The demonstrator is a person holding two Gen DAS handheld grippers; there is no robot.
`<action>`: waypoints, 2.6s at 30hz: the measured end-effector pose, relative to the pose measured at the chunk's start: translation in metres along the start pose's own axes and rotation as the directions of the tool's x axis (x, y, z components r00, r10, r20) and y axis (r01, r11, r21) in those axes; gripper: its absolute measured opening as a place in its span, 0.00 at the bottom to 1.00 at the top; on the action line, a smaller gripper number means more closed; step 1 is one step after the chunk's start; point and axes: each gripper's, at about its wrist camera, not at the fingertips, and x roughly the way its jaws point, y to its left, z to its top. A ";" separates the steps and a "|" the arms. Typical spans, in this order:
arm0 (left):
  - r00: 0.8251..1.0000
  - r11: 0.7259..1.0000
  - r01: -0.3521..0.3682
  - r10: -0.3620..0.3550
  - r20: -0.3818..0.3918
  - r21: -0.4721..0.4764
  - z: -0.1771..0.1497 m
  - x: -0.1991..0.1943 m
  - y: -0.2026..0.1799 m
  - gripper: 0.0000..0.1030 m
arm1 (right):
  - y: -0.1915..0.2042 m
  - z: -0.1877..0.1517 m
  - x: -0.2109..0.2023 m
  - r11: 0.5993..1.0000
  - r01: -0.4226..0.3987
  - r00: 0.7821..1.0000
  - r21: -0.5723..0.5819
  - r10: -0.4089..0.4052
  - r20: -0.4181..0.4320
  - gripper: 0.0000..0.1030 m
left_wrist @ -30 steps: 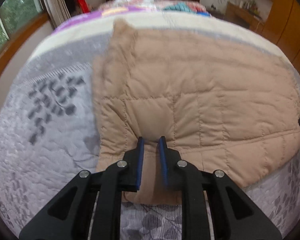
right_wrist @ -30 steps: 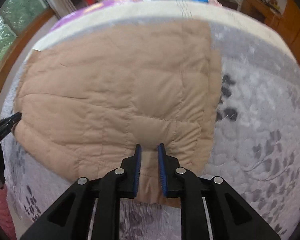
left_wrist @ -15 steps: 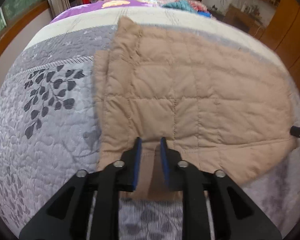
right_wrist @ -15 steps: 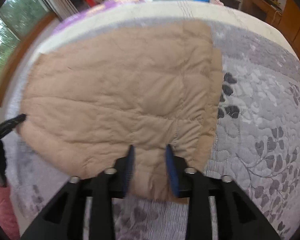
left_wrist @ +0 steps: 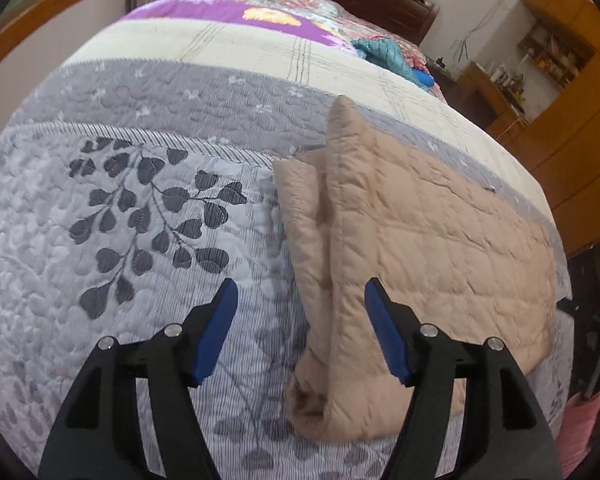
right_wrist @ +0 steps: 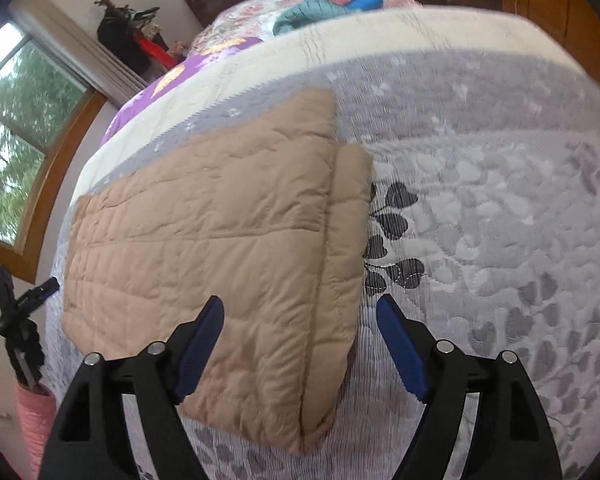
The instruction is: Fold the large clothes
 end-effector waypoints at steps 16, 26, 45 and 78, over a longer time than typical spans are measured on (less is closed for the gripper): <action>0.952 0.954 0.286 -0.294 -0.084 -0.090 0.022 0.095 -0.011 0.75 | -0.008 0.025 0.054 0.995 -0.067 0.997 0.070 0.070 -0.034 0.80; 0.973 0.972 0.233 -0.233 0.003 -0.011 0.010 0.093 -0.071 0.26 | 0.029 0.030 0.052 0.999 -0.037 0.997 -0.036 0.039 0.067 0.23; 0.941 0.961 0.251 -0.270 0.204 0.113 -0.071 -0.086 -0.102 0.11 | 0.098 -0.065 -0.095 0.960 -0.136 0.970 -0.244 0.179 0.164 0.14; 0.998 0.995 0.053 -0.056 0.036 0.082 -0.225 -0.041 0.007 0.40 | 0.046 -0.220 -0.020 0.985 -0.127 0.992 -0.113 0.125 -0.028 0.40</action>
